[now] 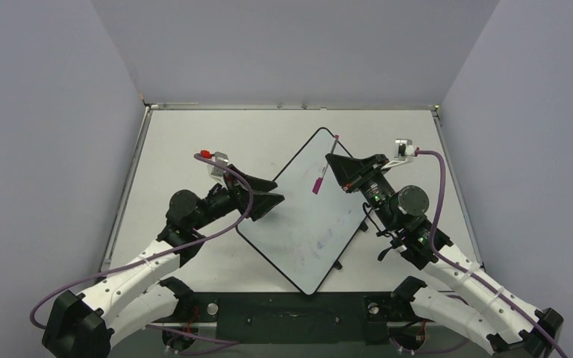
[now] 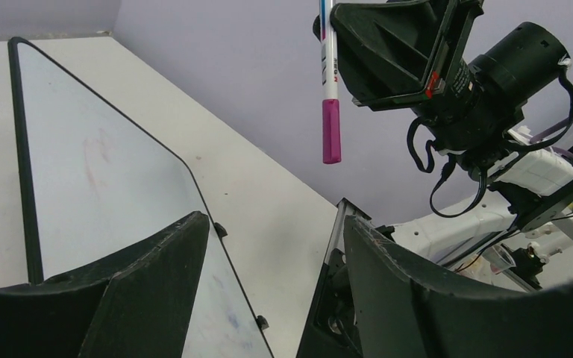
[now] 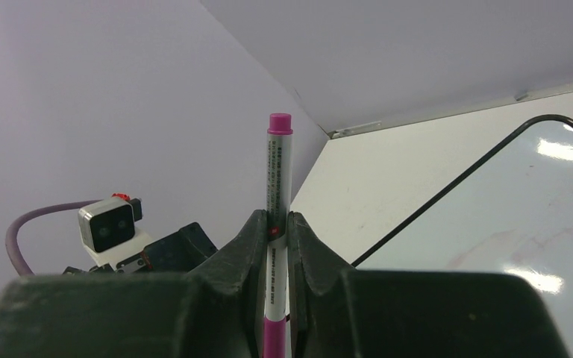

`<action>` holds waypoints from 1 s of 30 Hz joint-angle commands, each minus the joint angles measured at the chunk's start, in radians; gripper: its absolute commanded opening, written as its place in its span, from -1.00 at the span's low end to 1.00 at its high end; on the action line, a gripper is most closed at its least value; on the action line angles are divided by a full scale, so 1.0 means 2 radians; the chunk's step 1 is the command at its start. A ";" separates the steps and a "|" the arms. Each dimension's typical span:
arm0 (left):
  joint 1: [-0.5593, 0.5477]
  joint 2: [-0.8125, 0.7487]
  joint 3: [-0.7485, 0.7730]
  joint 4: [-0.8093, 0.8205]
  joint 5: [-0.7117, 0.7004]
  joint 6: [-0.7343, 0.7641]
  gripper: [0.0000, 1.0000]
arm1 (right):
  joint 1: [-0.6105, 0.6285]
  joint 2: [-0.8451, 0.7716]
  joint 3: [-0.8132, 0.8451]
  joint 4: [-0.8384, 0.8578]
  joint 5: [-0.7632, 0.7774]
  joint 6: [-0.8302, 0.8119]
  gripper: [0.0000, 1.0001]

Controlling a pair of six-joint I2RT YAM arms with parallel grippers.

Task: Write a sentence on the whiteboard
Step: Pass from the right arm to the left

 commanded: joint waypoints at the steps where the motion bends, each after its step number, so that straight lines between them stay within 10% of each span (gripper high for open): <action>1: -0.013 0.012 0.016 0.074 0.000 -0.001 0.27 | 0.012 -0.006 -0.006 0.050 0.014 -0.016 -1.00; 30: -0.086 0.137 0.072 0.179 0.004 0.017 0.25 | 0.047 0.024 -0.003 0.064 0.033 -0.009 -1.00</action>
